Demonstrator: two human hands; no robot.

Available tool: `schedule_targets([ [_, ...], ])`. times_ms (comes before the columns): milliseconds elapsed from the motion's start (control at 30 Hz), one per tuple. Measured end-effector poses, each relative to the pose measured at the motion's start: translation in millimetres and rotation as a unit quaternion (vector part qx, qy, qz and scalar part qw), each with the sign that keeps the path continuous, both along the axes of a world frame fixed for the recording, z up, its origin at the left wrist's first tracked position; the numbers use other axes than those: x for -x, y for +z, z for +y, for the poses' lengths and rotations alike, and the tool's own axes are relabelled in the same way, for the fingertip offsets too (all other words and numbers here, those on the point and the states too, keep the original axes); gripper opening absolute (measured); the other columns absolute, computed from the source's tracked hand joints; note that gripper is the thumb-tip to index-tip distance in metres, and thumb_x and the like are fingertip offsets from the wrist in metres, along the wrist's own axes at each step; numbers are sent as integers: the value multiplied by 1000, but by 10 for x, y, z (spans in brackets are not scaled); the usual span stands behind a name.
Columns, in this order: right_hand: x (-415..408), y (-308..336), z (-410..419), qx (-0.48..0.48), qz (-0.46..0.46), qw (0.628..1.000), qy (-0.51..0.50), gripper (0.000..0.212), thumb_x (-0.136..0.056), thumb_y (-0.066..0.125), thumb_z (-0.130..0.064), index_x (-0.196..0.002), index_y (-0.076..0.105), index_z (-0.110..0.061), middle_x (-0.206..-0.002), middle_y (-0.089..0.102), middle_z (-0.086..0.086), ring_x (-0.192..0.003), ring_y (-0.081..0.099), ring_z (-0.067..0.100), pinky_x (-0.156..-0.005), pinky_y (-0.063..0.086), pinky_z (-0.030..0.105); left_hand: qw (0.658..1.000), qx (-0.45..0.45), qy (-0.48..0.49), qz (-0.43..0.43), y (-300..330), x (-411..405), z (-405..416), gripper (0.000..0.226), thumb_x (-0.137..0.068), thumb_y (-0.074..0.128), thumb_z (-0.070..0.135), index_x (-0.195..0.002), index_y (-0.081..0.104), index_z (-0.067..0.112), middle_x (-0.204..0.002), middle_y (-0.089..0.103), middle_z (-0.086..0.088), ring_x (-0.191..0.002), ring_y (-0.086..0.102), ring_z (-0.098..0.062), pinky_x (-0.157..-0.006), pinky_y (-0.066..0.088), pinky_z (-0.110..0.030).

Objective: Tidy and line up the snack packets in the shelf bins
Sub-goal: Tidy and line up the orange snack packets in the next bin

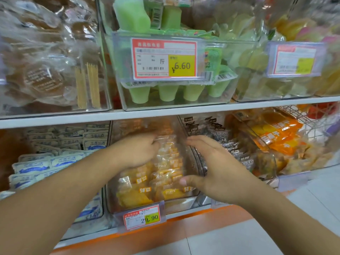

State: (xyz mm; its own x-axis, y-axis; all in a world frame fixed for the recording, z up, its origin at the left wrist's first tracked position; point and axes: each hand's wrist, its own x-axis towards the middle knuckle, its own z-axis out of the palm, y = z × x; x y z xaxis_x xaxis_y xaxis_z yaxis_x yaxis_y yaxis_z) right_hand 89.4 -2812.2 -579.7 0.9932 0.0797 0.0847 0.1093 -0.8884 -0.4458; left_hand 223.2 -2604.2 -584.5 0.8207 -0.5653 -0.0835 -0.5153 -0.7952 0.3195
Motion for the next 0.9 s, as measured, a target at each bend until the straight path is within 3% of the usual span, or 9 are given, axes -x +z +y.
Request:
schedule_targets([
  [133, -42, -15, -49, -1, -10, 1000, 8, 101, -75, 80, -68, -157, 36, -32, -157, 31, -22, -148, 27, 4, -126, 27, 37, 1000, 7, 4, 5, -49, -138, -136, 47, -106, 40, 40, -153, 37, 32, -157, 45, -4, -137, 48, -25, -112, 39, -32],
  [233, -71, -19, -76, -15, -6, 1000, 9, 100, -73, 82, -66, -156, 37, -33, -154, 30, -24, -147, 29, 5, -124, 29, 37, 1000, 21, 22, 3, -88, -186, -204, 44, -103, 46, 37, -147, 45, 32, -157, 44, 0, -135, 48, -24, -109, 39, -31],
  [367, -73, -28, -89, -21, -1, 1000, 13, 99, -73, 83, -66, -155, 38, -34, -152, 29, -27, -147, 30, 4, -124, 30, 36, 999, 21, 44, 3, -111, -247, -265, 28, -100, 53, 35, -127, 61, 30, -135, 58, 5, -116, 56, -20, -100, 47, -33],
  [467, -65, -12, -85, -22, 2, 1000, 13, 99, -74, 84, -64, -155, 37, -34, -152, 29, -29, -146, 29, 2, -124, 29, 35, 998, 24, 53, 26, -117, -218, -274, 20, -100, 52, 43, -115, 59, 34, -109, 65, 7, -95, 61, -17, -86, 52, -32],
  [533, -60, -1, -79, -29, 9, 1000, 10, 98, -73, 84, -63, -155, 37, -36, -151, 28, -31, -146, 28, 2, -124, 29, 34, 998, 28, 51, 20, -114, -180, -253, 17, -98, 52, 47, -110, 57, 36, -101, 65, 11, -93, 62, -16, -83, 52, -30],
  [667, -50, -1, -95, -31, 19, 999, 11, 101, -72, 84, -65, -155, 35, -39, -153, 25, -34, -149, 26, 4, -124, 30, 35, 998, 47, 26, 18, -26, -13, -152, 18, -97, 55, 40, -114, 58, 37, -104, 66, 17, -96, 64, -10, -86, 54, -30],
  [767, -37, 18, -108, -33, 29, 999, 12, 104, -72, 84, -65, -157, 30, -42, -154, 22, -35, -149, 23, 2, -124, 26, 32, 999, 29, 8, 18, 30, 149, -36, 30, -99, 51, 48, -128, 58, 45, -114, 67, 22, -78, 60, 1, -69, 49, -22],
  [800, -42, 25, -105, -32, 30, 999, 12, 105, -72, 85, -64, -157, 28, -43, -154, 21, -35, -149, 22, 2, -124, 26, 31, 999, 33, 2, 19, 36, 190, 0, 31, -99, 51, 50, -129, 58, 47, -116, 67, 24, -79, 61, 2, -71, 50, -23],
  [900, -65, 30, -85, -22, 22, 999, 16, 104, -73, 84, -64, -157, 28, -43, -154, 23, -32, -149, 23, 3, -125, 27, 35, 998, 48, -29, 17, 12, 264, 80, 35, -99, 50, 50, -134, 58, 47, -130, 59, 30, -112, 57, 1, -101, 48, -30],
])
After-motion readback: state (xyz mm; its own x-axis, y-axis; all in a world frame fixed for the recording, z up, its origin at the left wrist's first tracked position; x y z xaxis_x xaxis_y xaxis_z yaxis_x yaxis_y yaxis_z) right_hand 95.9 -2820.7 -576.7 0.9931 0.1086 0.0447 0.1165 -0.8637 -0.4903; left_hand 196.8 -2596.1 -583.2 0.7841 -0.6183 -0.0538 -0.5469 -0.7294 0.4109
